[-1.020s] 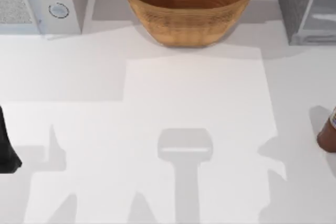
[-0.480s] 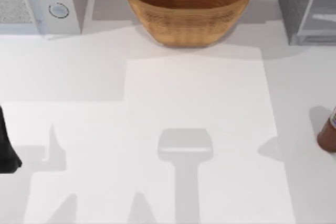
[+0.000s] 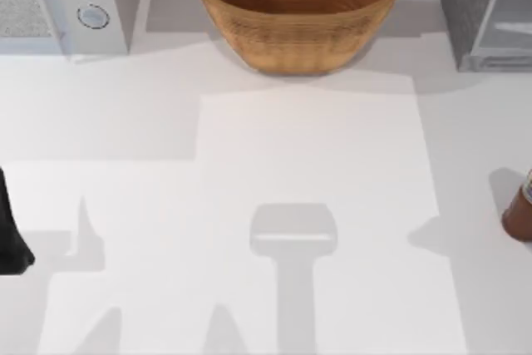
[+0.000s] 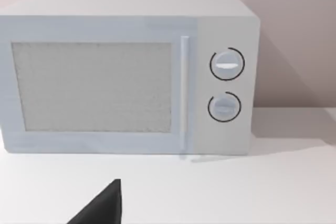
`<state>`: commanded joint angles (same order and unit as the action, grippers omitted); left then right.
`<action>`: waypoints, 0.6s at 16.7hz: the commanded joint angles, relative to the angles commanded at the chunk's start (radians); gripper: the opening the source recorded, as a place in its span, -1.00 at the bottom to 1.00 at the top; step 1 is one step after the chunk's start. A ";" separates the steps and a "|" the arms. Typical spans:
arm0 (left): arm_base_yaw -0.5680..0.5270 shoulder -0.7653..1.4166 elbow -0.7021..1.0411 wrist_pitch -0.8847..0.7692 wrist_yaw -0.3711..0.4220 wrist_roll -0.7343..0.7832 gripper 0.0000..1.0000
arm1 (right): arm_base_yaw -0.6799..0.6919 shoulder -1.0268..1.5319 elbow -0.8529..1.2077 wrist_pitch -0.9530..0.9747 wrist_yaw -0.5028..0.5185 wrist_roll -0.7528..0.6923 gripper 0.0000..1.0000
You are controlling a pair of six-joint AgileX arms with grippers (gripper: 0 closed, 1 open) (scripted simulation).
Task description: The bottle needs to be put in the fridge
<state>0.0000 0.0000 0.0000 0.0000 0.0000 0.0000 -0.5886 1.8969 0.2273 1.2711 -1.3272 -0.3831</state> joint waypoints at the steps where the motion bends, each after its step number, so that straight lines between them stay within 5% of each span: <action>1: 0.000 0.000 0.000 0.000 0.000 0.000 1.00 | 0.018 0.017 0.007 0.034 0.017 0.025 1.00; 10: 0.000 0.000 0.000 0.000 0.000 0.000 1.00 | 0.232 0.158 0.045 0.312 0.226 0.212 1.00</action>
<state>0.0000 0.0000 0.0000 0.0000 0.0000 0.0000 -0.3565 2.0551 0.2722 1.5833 -1.1014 -0.1711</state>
